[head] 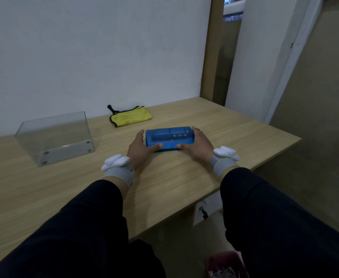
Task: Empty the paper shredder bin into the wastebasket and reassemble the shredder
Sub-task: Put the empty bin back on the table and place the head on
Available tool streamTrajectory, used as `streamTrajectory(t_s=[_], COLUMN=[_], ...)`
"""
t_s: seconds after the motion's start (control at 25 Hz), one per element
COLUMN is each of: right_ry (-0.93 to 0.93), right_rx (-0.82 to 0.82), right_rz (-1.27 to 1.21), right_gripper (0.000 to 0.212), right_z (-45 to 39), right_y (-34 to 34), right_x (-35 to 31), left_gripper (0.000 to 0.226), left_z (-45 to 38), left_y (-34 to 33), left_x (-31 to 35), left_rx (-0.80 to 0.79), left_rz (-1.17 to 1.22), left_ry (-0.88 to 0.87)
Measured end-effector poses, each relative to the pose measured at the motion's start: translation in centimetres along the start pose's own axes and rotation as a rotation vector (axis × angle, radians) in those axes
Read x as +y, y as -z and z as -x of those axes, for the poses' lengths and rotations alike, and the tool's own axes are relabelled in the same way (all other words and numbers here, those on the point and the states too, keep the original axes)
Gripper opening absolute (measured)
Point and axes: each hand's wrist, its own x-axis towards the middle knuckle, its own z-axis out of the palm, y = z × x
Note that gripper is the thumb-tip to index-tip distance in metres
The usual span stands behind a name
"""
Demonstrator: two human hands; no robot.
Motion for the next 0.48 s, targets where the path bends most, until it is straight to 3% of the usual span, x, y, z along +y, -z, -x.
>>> streamTrajectory(t_s=[0.16,0.48], right_ry=[-0.042,-0.068], right_rx=[-0.020,-0.003], right_rz=[-0.003,-0.039], right_gripper=[0.091,0.093], right_z=[-0.7,-1.3], right_y=[-0.6,-1.3], right_x=[0.2,-0.1], left_gripper=[0.105,0.086], left_z=[-0.8,-1.1], left_y=[-0.8,-1.5], left_x=[-0.2,-0.3], left_rx=[0.014,0.109], left_rz=[-0.036,-0.058], left_ry=[0.013,-0.018])
